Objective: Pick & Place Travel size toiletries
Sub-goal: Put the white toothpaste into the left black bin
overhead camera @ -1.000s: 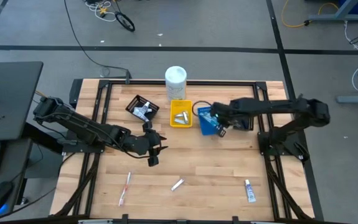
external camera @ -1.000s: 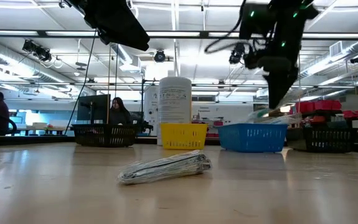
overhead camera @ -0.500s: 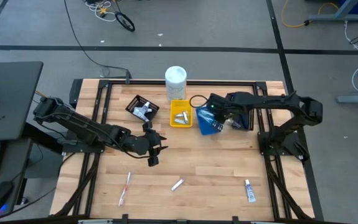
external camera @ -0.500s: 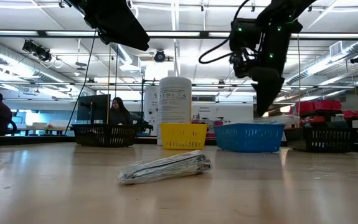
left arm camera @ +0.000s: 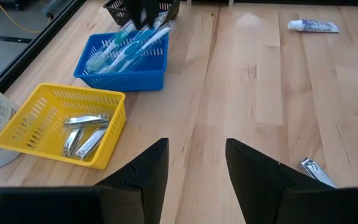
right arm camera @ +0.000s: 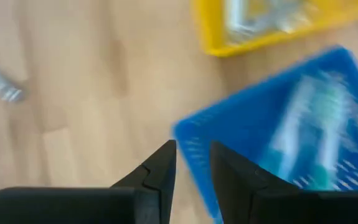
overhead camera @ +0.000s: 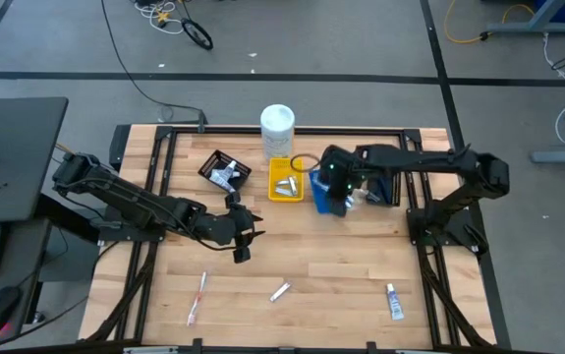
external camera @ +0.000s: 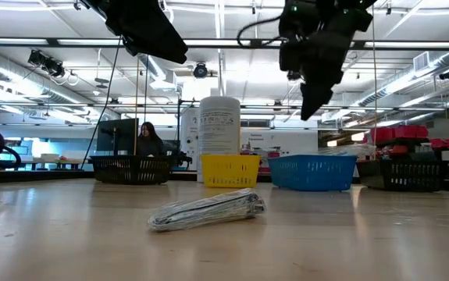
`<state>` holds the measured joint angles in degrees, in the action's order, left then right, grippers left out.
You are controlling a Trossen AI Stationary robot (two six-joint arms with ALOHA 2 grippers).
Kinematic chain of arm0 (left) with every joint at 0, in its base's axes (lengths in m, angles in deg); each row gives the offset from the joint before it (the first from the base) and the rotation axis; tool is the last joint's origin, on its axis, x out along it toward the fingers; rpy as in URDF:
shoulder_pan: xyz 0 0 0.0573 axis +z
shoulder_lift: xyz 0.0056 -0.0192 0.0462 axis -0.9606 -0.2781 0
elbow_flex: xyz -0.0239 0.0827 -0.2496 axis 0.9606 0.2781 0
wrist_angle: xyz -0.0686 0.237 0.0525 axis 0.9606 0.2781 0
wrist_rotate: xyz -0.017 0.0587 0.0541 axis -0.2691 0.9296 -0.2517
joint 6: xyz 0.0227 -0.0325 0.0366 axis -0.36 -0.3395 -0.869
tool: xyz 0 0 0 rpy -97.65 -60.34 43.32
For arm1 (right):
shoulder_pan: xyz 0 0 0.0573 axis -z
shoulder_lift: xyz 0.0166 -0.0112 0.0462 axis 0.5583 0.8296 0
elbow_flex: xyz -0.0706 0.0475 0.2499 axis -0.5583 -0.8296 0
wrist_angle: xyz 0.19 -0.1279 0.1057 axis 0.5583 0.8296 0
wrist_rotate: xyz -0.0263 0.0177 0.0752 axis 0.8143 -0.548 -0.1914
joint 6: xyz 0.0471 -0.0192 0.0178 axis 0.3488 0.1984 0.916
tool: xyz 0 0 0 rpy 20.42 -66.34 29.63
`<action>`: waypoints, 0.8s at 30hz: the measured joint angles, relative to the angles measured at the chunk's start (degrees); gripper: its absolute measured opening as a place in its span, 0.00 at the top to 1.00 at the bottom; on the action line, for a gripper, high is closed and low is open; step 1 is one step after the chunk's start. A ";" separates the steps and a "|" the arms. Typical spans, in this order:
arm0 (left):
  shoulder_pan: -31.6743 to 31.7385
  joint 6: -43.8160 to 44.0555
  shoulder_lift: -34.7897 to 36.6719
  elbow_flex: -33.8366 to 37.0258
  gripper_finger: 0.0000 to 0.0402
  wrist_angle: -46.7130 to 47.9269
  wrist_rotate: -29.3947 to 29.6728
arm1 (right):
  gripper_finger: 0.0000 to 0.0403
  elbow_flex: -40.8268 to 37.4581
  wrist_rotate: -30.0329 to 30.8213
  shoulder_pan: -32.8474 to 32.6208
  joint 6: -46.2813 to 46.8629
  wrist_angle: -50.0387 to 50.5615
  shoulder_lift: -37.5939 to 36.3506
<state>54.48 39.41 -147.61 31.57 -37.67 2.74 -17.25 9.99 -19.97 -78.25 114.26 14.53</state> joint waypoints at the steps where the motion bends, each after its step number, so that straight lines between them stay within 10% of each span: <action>1: 0.00 0.00 0.00 0.00 0.58 -0.02 0.00 | 0.74 0.00 -0.48 -1.16 -1.23 -0.55 0.00; 14: 0.00 0.00 0.00 0.00 0.58 -1.78 0.02 | 0.74 -4.90 -2.06 -20.39 -4.79 -28.68 0.01; 24: 0.37 1.88 0.02 0.00 0.58 -7.63 -1.75 | 0.71 -8.55 3.50 -22.49 -4.98 -41.82 3.35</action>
<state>54.85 41.29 -147.59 31.57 -45.30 0.99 -25.79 13.50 -42.45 -83.23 72.44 17.88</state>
